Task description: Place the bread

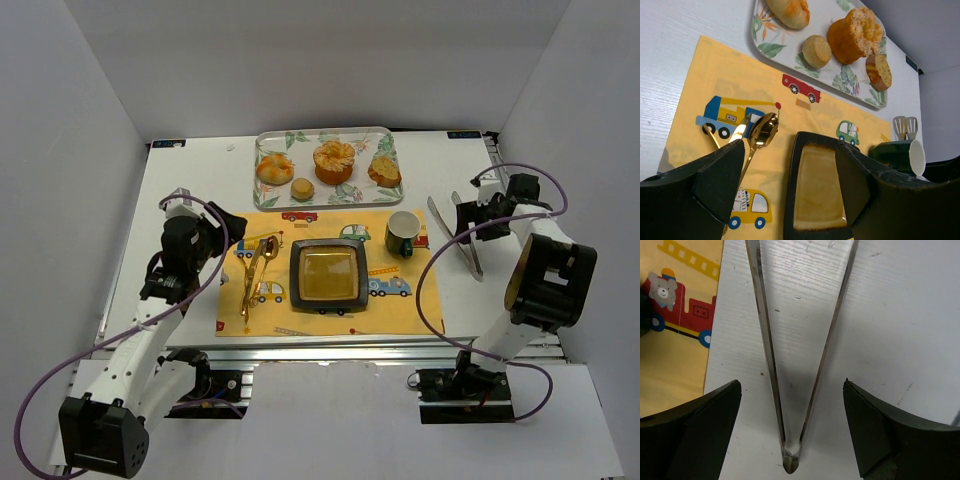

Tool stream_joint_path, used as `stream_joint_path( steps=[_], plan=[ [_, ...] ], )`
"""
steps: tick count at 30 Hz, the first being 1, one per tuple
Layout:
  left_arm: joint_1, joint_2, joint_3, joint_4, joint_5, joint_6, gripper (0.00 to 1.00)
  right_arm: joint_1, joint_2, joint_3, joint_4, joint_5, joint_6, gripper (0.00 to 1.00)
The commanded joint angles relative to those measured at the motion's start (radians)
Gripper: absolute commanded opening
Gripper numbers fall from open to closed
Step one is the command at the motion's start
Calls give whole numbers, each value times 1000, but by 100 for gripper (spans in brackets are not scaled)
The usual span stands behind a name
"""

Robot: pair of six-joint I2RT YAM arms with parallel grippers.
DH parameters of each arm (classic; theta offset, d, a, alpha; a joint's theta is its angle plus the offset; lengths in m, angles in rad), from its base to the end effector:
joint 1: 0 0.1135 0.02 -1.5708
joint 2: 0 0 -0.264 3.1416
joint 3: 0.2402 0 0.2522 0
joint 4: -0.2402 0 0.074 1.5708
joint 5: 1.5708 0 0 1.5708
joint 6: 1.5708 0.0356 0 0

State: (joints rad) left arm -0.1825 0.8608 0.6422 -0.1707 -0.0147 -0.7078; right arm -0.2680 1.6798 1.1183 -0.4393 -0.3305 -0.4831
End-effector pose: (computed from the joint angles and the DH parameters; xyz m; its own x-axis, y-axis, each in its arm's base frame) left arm 0.1982 -0.0360 0.2776 -0.3929 -0.5886 -0.7066 -0.1149 0.7938 -0.5973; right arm 0.3368 -0.0805 0.2056 -0.7569 -0.2478 -0.6048 -0.3048 0.9524 -0.0087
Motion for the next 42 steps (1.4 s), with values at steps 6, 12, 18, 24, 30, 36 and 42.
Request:
stream_joint_path(
  steps=[6, 12, 18, 24, 30, 36, 42],
  plan=[
    [2, 12, -3, 3, -11, -4, 82, 32, 96, -9, 69, 30, -9, 85],
    [0, 30, -10, 25, 2, -18, 82, 72, 130, -37, 125, 77, -25, 70],
    [2, 40, -1, 30, -2, -15, 82, 75, 132, -83, 139, 136, -67, 32],
    [2, 53, 8, 42, 13, -18, 82, 70, 29, 7, 51, 52, -95, 15],
    [2, 99, 16, 86, 56, -27, 82, 127, 17, 290, -140, -108, -69, 35],
    [2, 112, 27, 103, 61, -38, 82, 297, 119, 507, -139, -53, -158, 42],
    [2, 106, 14, 111, 52, -48, 83, 389, 236, 681, -152, 1, -320, 42]
  ],
)
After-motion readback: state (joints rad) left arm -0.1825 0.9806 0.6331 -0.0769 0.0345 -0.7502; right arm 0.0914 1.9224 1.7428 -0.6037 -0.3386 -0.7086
